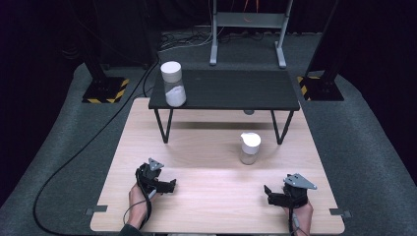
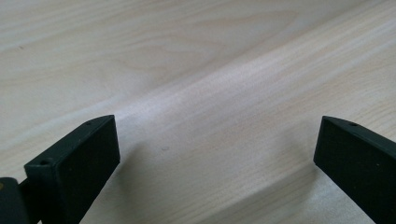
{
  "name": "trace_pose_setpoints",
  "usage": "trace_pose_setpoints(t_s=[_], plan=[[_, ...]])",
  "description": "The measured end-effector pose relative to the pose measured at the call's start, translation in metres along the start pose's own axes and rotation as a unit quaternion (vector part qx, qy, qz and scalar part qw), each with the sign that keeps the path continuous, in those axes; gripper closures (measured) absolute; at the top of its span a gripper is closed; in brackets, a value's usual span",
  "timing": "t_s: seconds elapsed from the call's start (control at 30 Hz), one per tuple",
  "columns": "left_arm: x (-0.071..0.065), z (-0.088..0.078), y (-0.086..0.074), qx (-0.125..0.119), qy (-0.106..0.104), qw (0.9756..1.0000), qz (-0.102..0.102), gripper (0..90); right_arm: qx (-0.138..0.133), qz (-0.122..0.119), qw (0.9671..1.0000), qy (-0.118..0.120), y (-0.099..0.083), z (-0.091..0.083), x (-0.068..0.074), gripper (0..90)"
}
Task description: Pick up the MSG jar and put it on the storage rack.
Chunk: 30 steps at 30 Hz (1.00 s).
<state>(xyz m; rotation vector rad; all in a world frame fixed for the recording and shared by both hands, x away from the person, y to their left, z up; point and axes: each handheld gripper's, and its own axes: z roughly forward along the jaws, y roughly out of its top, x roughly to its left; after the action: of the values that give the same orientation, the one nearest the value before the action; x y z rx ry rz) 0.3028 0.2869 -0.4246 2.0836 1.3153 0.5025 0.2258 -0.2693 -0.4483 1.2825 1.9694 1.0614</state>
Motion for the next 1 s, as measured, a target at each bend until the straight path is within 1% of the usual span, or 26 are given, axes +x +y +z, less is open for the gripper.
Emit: trace_pose_setpoints(t_s=[0.1,0.3,1.0], plan=[[-0.001,0.000,-0.004,-0.008,0.001,1.0000,-0.001,0.2,0.000,0.000,1.0000,-0.001,0.000,0.000,0.000,0.0],[-0.002,0.000,-0.017,-0.031,0.004,0.9995,-0.002,0.2,0.000,0.001,1.0000,-0.001,0.000,0.000,0.000,0.0],[-0.003,0.000,-0.017,-0.032,0.004,0.9995,-0.002,0.1,0.002,0.000,1.0000,-0.004,0.001,0.000,0.002,0.1]])
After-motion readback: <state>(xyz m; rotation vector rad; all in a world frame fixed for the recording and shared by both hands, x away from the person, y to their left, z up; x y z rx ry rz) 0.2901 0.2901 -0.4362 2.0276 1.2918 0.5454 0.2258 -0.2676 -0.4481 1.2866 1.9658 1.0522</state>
